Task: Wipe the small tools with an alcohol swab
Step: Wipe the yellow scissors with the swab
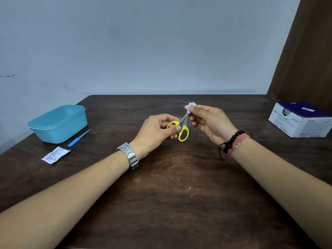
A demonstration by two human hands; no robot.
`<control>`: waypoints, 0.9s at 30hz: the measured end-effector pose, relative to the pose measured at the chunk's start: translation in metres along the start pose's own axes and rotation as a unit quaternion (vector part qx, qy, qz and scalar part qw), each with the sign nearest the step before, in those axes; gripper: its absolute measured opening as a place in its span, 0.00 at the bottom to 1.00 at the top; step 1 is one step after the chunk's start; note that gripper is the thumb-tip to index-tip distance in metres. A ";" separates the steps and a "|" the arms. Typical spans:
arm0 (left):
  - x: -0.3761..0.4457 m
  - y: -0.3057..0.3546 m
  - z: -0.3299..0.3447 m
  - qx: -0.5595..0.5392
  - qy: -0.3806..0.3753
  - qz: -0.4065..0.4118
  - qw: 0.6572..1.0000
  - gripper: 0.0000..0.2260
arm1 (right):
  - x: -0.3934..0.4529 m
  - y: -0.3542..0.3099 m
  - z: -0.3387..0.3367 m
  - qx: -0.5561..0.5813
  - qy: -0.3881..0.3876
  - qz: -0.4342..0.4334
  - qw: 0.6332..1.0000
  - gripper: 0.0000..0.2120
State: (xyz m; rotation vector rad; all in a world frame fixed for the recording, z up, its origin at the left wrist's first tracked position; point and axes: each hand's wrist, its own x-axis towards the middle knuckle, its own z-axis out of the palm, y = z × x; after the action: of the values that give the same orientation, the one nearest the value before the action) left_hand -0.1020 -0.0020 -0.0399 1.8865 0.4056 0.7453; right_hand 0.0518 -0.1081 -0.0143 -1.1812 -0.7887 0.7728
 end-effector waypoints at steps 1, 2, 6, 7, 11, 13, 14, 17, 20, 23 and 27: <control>-0.001 0.000 0.000 0.000 0.001 -0.001 1.000 0.08 | -0.001 0.002 0.000 -0.012 -0.010 0.008 1.000 0.05; -0.001 0.000 0.000 0.000 0.001 -0.003 1.000 0.08 | -0.002 0.003 0.001 -0.025 -0.021 0.016 0.999 0.05; -0.001 0.000 0.000 0.001 -0.004 0.002 1.000 0.07 | -0.001 0.000 0.001 -0.012 -0.003 -0.003 1.000 0.05; -0.001 0.000 0.000 0.003 -0.004 0.005 1.000 0.08 | 0.000 -0.001 0.000 -0.004 0.001 -0.008 1.000 0.05; -0.002 -0.001 0.000 0.004 -0.003 -0.001 1.000 0.07 | -0.002 0.004 0.001 -0.035 -0.031 0.018 0.999 0.05; -0.002 -0.002 -0.001 0.006 -0.005 -0.002 1.000 0.07 | -0.002 0.004 0.002 -0.035 -0.026 0.011 0.999 0.05; -0.001 -0.001 -0.001 0.008 -0.006 0.001 1.000 0.07 | -0.002 0.002 0.002 -0.025 -0.015 0.000 1.000 0.05; -0.001 0.000 0.000 0.012 -0.006 0.009 1.000 0.08 | -0.001 -0.001 0.001 -0.003 -0.001 -0.011 1.000 0.06; -0.002 -0.002 -0.001 0.009 -0.005 0.001 1.000 0.07 | -0.003 0.004 0.001 -0.034 -0.028 0.017 0.999 0.05; -0.002 -0.002 -0.001 0.008 -0.007 0.002 1.000 0.07 | -0.002 0.002 0.001 -0.031 -0.014 0.006 0.999 0.05; -0.001 -0.001 -0.001 0.012 -0.005 0.007 1.000 0.07 | -0.002 0.000 -0.001 -0.011 -0.007 0.004 1.000 0.05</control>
State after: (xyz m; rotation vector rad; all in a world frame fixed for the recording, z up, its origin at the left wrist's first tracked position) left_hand -0.1031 -0.0017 -0.0413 1.9160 0.3971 0.7418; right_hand 0.0513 -0.1104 -0.0143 -1.1996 -0.8059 0.7805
